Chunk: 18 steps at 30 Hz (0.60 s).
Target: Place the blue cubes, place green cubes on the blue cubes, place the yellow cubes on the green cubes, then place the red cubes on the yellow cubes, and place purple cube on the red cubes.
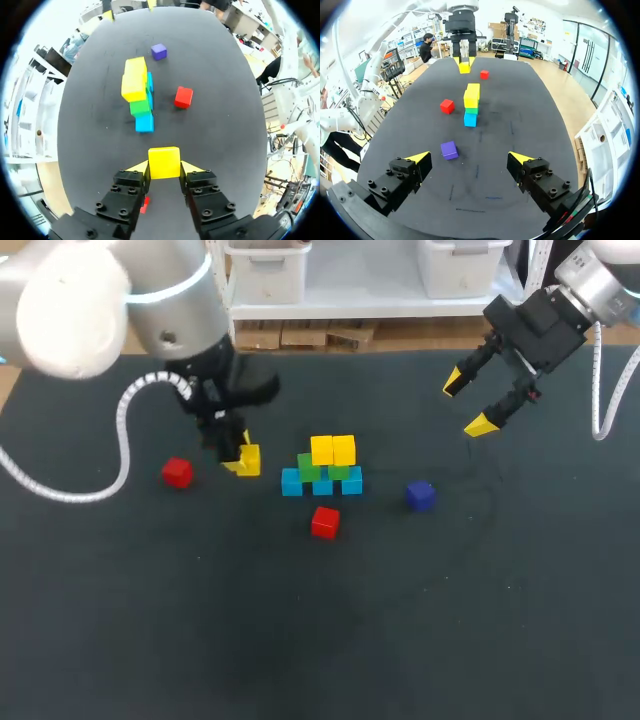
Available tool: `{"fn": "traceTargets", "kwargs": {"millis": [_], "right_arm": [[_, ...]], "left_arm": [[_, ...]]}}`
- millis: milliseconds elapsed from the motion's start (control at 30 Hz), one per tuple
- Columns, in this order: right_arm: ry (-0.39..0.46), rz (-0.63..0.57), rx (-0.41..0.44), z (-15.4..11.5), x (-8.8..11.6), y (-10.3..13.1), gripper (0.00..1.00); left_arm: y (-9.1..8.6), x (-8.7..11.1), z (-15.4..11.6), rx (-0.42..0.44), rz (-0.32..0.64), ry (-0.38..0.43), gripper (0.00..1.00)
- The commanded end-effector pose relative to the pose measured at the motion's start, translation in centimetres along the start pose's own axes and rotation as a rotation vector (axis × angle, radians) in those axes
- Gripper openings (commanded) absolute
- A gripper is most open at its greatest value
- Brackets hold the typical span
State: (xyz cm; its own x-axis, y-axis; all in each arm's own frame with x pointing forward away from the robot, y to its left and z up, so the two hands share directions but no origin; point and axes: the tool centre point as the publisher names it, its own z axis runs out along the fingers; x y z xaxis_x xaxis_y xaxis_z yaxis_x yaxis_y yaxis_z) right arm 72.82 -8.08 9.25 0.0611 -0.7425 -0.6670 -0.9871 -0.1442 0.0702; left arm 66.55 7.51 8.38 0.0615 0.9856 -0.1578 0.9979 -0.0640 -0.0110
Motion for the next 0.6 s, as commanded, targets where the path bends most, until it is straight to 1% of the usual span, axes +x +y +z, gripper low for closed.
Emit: {"fn": "traceTargets", "kwargs": {"millis": [33, 167, 600], "right_arm": [[-0.002, -0.002, -0.001, 0.0, 0.0, -0.1, 1.00], [-0.002, -0.002, -0.001, 0.0, 0.0, -0.1, 1.00], [-0.002, -0.002, -0.001, 0.0, 0.0, -0.1, 1.00]], "left_arm": [[1.2, -1.3, 0.1, 0.038, 0.015, 0.049, 0.00], [1.5, -2.2, 0.3, 0.042, 0.022, 0.045, 0.00], [2.8, -4.5, 1.0, 0.031, -0.023, -0.010, 0.00]]}}
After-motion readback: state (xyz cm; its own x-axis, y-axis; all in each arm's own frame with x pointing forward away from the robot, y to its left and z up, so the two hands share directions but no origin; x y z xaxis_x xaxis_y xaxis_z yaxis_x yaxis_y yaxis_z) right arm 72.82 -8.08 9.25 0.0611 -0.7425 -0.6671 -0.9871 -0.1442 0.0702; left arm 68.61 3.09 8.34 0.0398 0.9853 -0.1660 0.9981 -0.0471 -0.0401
